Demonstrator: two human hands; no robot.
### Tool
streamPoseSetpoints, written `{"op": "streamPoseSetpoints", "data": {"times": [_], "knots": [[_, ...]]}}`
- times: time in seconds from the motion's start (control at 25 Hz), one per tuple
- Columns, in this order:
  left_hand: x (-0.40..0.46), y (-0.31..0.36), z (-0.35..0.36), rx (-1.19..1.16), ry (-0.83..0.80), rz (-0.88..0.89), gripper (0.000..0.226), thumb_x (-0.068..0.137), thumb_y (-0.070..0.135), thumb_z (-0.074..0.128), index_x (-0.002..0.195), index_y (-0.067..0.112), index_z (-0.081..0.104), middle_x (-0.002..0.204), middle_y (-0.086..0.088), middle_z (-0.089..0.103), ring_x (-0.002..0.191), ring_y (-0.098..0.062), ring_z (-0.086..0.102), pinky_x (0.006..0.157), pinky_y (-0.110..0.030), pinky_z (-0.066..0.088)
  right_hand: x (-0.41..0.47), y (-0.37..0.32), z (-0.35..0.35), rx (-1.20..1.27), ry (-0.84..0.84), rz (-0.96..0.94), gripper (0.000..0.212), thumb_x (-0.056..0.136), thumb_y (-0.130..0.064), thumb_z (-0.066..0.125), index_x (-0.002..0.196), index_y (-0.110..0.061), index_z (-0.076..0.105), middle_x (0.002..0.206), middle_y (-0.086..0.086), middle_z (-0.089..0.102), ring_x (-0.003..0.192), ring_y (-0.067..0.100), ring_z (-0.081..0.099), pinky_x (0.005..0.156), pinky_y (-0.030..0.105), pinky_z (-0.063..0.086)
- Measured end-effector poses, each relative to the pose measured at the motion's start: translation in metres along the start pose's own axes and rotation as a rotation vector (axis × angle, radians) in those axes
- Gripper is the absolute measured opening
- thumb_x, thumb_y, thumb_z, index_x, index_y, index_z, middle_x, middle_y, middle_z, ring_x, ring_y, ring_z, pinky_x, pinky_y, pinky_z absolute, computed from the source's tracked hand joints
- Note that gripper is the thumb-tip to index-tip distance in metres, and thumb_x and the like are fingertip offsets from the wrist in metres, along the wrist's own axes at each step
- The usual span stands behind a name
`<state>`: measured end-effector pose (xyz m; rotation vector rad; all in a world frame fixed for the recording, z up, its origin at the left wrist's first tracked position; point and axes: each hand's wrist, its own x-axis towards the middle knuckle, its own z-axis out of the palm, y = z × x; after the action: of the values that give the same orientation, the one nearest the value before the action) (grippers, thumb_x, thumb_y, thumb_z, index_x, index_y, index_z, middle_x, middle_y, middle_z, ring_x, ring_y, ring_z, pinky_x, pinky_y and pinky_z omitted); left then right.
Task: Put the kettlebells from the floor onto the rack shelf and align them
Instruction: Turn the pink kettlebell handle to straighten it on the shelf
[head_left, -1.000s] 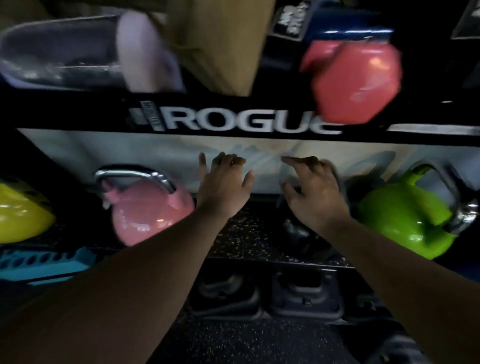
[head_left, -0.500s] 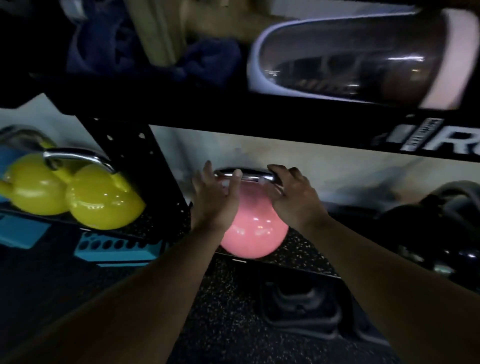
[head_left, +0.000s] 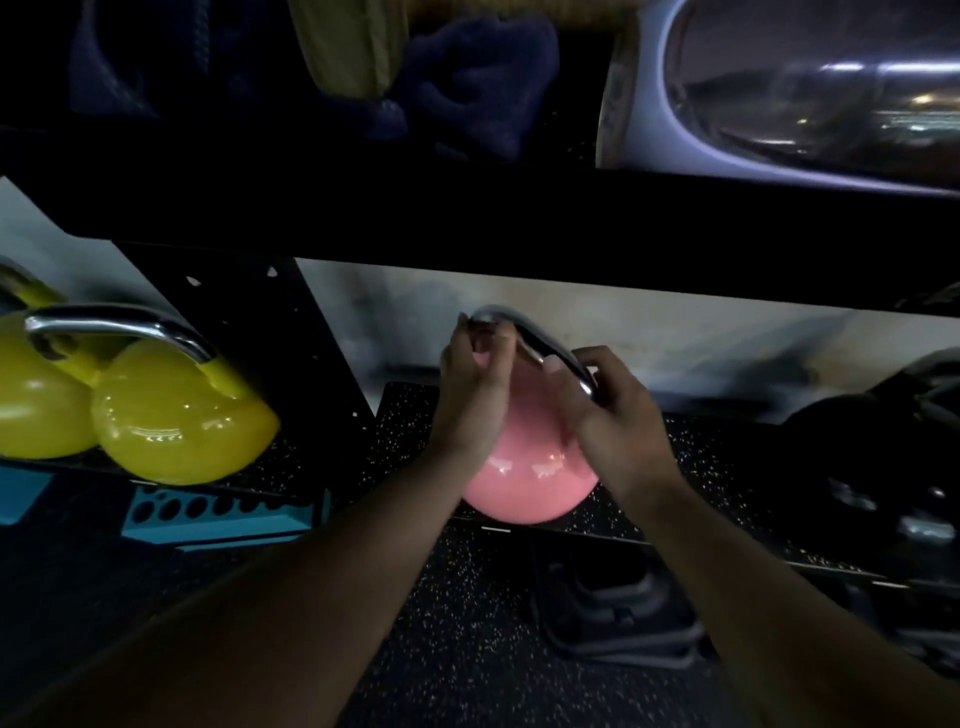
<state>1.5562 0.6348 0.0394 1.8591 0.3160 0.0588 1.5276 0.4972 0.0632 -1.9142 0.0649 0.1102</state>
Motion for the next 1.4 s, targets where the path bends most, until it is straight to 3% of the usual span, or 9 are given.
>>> {"op": "streamPoseSetpoints", "data": {"times": [0.16,0.28,0.44,0.56,0.68,0.84,1.08,1.28,1.4], "knots": [[0.008,0.002,0.017,-0.197,0.017,-0.069,0.08,0.085,0.081,0.024,0.152,0.036,0.025,0.158,-0.004,0.033,0.14,-0.024,0.037,0.114,-0.046,0.028,0.007,-0.003,0.006,0.275,-0.001,0.117,0.037,0.102,-0.046,0.036,0.117,-0.034,0.067,0.098,0.005,0.071,0.086,0.017,0.062,0.065,0.02,0.05],[0.041,-0.009,0.013,-0.237,-0.105,-0.203,0.107,0.061,0.099,0.031,0.144,0.032,0.045,0.142,-0.009,0.054,0.129,-0.027,0.052,0.113,-0.053,0.034,-0.003,-0.005,0.03,0.29,0.027,0.131,0.039,0.104,-0.045,0.03,0.128,-0.037,0.06,0.106,0.001,0.07,0.089,0.016,0.065,0.066,0.02,0.051],[0.028,-0.001,0.026,-0.261,-0.2,-0.164,0.09,0.074,0.087,0.034,0.134,0.024,0.057,0.125,-0.013,0.066,0.116,-0.026,0.063,0.107,-0.051,0.044,0.0,-0.004,0.023,0.355,0.066,0.13,0.035,0.104,-0.039,0.032,0.123,-0.035,0.061,0.094,0.005,0.073,0.078,0.016,0.068,0.065,0.028,0.053],[0.021,-0.013,0.04,-0.276,-0.139,-0.152,0.087,0.071,0.093,0.029,0.135,0.039,0.054,0.125,-0.002,0.069,0.118,-0.021,0.063,0.107,-0.049,0.043,0.008,-0.005,0.025,0.346,0.053,0.129,0.041,0.102,-0.044,0.029,0.125,-0.033,0.06,0.111,0.001,0.071,0.105,0.012,0.066,0.094,0.038,0.053],[0.03,-0.018,0.041,-0.282,-0.141,-0.145,0.09,0.066,0.097,0.029,0.134,0.044,0.053,0.127,0.003,0.068,0.123,-0.019,0.06,0.111,-0.049,0.038,0.007,-0.01,0.039,0.404,0.092,0.178,0.052,0.095,-0.055,0.028,0.133,-0.034,0.056,0.125,-0.001,0.068,0.119,0.014,0.06,0.104,0.039,0.047],[0.032,0.001,0.028,-0.364,-0.233,-0.113,0.085,0.078,0.079,0.037,0.147,0.03,0.042,0.149,-0.004,0.05,0.135,-0.016,0.048,0.116,-0.043,0.035,0.004,-0.018,0.045,0.382,0.11,0.149,0.045,0.105,-0.043,0.023,0.146,-0.037,0.042,0.131,-0.017,0.055,0.115,0.003,0.052,0.079,0.001,0.044],[0.034,0.004,0.022,-0.39,-0.272,-0.108,0.061,0.097,0.058,0.034,0.149,0.027,0.039,0.154,-0.004,0.043,0.139,-0.017,0.042,0.119,-0.039,0.028,0.001,-0.016,0.052,0.41,0.08,0.123,0.047,0.105,-0.043,0.02,0.152,-0.039,0.028,0.151,-0.011,0.042,0.124,-0.002,0.04,0.062,-0.012,0.032],[0.029,0.003,0.024,-0.379,-0.269,-0.06,0.051,0.105,0.045,0.026,0.151,0.024,0.034,0.155,-0.006,0.039,0.14,-0.016,0.039,0.118,-0.034,0.027,0.002,-0.01,0.045,0.372,0.045,0.06,0.047,0.106,-0.039,0.024,0.151,-0.03,0.032,0.139,-0.014,0.048,0.12,-0.002,0.048,0.076,-0.003,0.04],[0.032,0.001,0.021,-0.281,-0.275,-0.018,0.055,0.102,0.053,0.024,0.151,0.03,0.031,0.158,-0.003,0.036,0.143,-0.017,0.035,0.12,-0.039,0.025,0.003,-0.009,0.042,0.34,0.009,0.053,0.047,0.106,-0.037,0.021,0.153,-0.032,0.026,0.137,-0.017,0.046,0.094,-0.029,0.049,0.071,-0.009,0.036]]}}
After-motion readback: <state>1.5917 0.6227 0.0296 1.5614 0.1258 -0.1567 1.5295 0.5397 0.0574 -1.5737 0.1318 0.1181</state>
